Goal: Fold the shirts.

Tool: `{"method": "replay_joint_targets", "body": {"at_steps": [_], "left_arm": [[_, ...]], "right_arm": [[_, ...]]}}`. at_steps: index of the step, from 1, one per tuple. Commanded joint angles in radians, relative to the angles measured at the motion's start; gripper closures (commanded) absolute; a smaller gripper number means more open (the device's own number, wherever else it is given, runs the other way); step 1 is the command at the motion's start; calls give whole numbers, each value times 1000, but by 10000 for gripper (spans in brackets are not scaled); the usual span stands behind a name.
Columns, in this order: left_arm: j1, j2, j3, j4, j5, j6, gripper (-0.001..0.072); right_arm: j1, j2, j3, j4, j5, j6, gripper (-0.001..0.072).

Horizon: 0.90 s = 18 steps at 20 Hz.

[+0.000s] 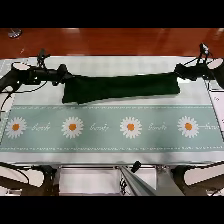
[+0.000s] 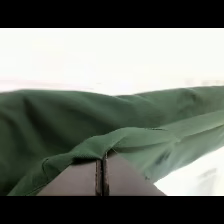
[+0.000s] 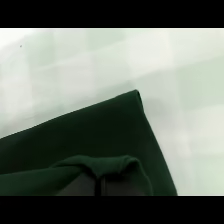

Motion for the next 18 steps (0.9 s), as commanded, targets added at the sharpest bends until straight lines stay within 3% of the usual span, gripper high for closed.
{"method": "replay_joint_targets", "body": {"at_steps": [1, 2, 4, 6, 7, 9, 13, 18], "left_arm": [[1, -60, 36, 1, -2, -3, 680], [1, -66, 36, 1, -11, -3, 658], [2, -69, 36, 6, -18, 0, 522], [2, -68, 36, 9, -31, -6, 401], [4, -68, 36, 10, -55, -19, 306], [18, -68, 36, 9, -126, -24, 297], [34, -50, 36, 9, -286, -23, 298], [14, 71, 36, 9, -293, -18, 300]], "right_arm": [[0, -47, 8, 19, -20, -2, 688], [0, -52, 8, 17, -20, -8, 667], [0, -54, 8, 8, -19, -10, 556], [0, -52, 9, -43, 9, -22, 552], [-1, -49, 8, -86, 27, -21, 475], [-1, -29, 9, -201, 57, -32, 155], [-13, 35, 9, -373, 66, -20, 155], [-144, -13, 8, -41, 185, -56, 166]]}}
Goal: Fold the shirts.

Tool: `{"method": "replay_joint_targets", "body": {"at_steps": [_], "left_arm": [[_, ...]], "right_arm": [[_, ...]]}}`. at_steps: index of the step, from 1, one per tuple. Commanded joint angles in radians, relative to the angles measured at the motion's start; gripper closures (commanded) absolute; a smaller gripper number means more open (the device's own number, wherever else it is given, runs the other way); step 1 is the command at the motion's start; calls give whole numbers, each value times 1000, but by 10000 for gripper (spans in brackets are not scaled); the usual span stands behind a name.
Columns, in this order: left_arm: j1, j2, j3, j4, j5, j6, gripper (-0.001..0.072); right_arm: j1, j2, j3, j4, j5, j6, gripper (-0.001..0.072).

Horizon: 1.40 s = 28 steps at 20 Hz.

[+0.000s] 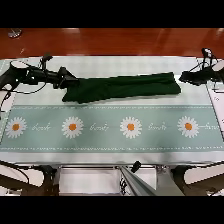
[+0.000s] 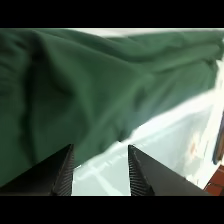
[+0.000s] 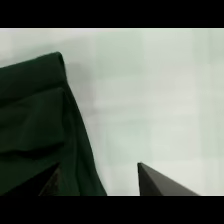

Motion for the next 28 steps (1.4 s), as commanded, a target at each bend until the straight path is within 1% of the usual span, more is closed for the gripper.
{"method": "replay_joint_targets", "body": {"at_steps": [1, 2, 3, 5, 8, 9, 10, 11, 13, 14, 15, 16, 17, 20, 22, 26, 28], "left_arm": [[-7, 87, 1, 0, -16, 6, 300], [-7, 115, 1, 0, -16, 6, 300], [-6, 137, 1, 0, -16, 6, 300], [-7, 171, 1, 0, -15, 6, 301], [-7, 187, 1, 0, -13, 6, 301], [-7, 187, 1, 0, -11, 6, 301], [-7, 187, 1, 0, -2, 5, 301], [-7, 187, 1, -1, 11, 5, 301], [-7, 187, 1, -1, 9, 3, 314], [-7, 188, 1, -1, -10, 13, 378], [-7, 189, 1, -1, -35, 34, 417], [-10, 191, 1, -1, -60, 48, 506], [-19, 194, 1, -1, -77, 70, 682], [-83, 201, 1, -1, -60, 81, 683], [-154, 201, 1, -1, -27, 80, 683], [-303, 207, 1, -1, 68, 73, 683], [-372, 216, 1, -1, 142, 61, 684]], "right_arm": [[-89, -40, 0, 248, 94, -28, 140], [-109, -59, 0, 315, 116, -31, 108], [-123, -79, 0, 375, 140, -35, 108], [-124, -114, 0, 430, 175, -43, 108], [-92, -155, 0, 544, 192, -83, 109], [-74, -165, 0, 566, 192, -84, 112], [-55, -172, 0, 571, 192, -82, 131], [-32, -176, 0, 568, 193, -82, 222], [-7, -168, 0, 584, 187, -112, 665], [0, -153, 0, 611, 192, -142, 689], [0, -127, 0, 632, 195, -184, 690], [0, -90, 0, 642, 191, -202, 690], [-2, -45, 0, 639, 187, -202, 690], [2, 89, 0, 628, 200, -201, 691], [12, 164, 0, 614, 227, -180, 691], [14, 280, 0, 610, 310, -143, 691], [14, 336, 0, 581, 360, -123, 691]]}}
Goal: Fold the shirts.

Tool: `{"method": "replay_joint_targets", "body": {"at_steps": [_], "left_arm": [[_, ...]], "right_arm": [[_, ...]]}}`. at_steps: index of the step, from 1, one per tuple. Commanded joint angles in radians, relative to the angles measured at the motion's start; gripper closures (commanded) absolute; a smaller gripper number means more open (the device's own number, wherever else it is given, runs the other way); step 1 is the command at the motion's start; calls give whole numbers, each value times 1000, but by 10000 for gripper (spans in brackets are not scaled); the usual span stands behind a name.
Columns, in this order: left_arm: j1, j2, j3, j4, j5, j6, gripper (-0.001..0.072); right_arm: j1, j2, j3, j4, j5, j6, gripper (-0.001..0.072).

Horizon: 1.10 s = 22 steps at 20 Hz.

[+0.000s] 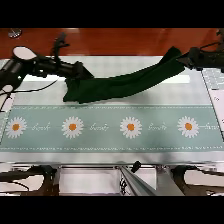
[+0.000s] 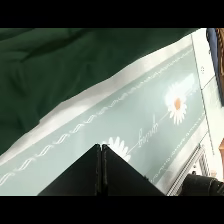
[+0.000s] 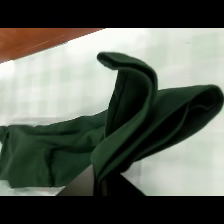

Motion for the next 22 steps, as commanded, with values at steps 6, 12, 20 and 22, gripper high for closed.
{"method": "replay_joint_targets", "body": {"at_steps": [6, 12, 20, 22], "left_arm": [[-303, -34, 0, 2, 279, -49, 684], [-453, -139, 0, 1, 390, -105, 684], [-598, -240, 1, -55, 564, -153, 683], [-612, -267, 1, -151, 605, -151, 682]], "right_arm": [[2, 257, 0, -269, 169, 127, 691], [2, 409, 0, -334, 238, 185, 691], [2, 566, 0, -333, 320, 240, 691], [2, 600, 0, -334, 336, 254, 690]]}}
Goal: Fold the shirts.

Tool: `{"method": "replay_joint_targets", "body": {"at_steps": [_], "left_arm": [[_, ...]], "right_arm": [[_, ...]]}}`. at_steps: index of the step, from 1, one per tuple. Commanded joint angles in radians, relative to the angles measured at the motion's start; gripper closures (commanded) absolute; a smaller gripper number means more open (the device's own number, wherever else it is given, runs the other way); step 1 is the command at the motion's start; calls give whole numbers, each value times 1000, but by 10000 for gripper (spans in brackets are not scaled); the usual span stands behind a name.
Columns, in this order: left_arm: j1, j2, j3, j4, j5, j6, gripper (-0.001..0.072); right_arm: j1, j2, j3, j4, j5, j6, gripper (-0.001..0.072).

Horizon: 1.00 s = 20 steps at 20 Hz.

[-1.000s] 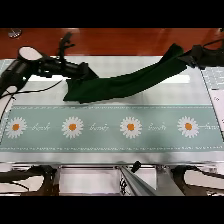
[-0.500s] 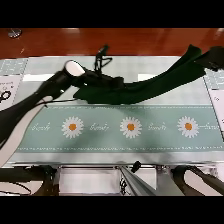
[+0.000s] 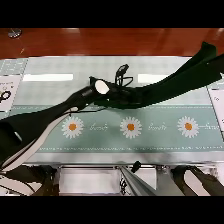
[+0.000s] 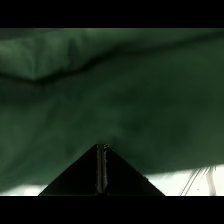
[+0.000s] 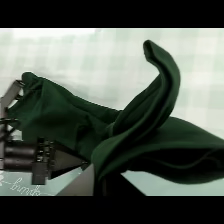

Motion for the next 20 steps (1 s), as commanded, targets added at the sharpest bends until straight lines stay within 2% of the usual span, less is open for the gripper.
{"method": "replay_joint_targets", "body": {"at_steps": [1, 2, 6, 11, 14, 17, 20], "left_arm": [[-35, -49, 2, -154, 90, 0, 682], [-42, -63, 2, -224, 90, 13, 683], [-79, -138, 72, -478, 61, 163, 683], [-10, -172, 162, -520, -55, 185, 684], [84, -67, 160, -393, -137, 216, 686], [193, 133, 160, -192, -150, 212, 686], [334, 364, 160, -79, -178, 187, 685]], "right_arm": [[0, 61, 0, -3, 37, 34, 690], [0, 71, 0, -3, 43, 41, 690], [0, 73, 0, -4, 31, 42, 690], [0, 63, -1, -37, -20, 43, 690], [81, 8, -24, -13, -44, 48, 691], [249, -76, -29, -95, -66, 51, 690], [440, -176, -29, -152, -201, 54, 690]]}}
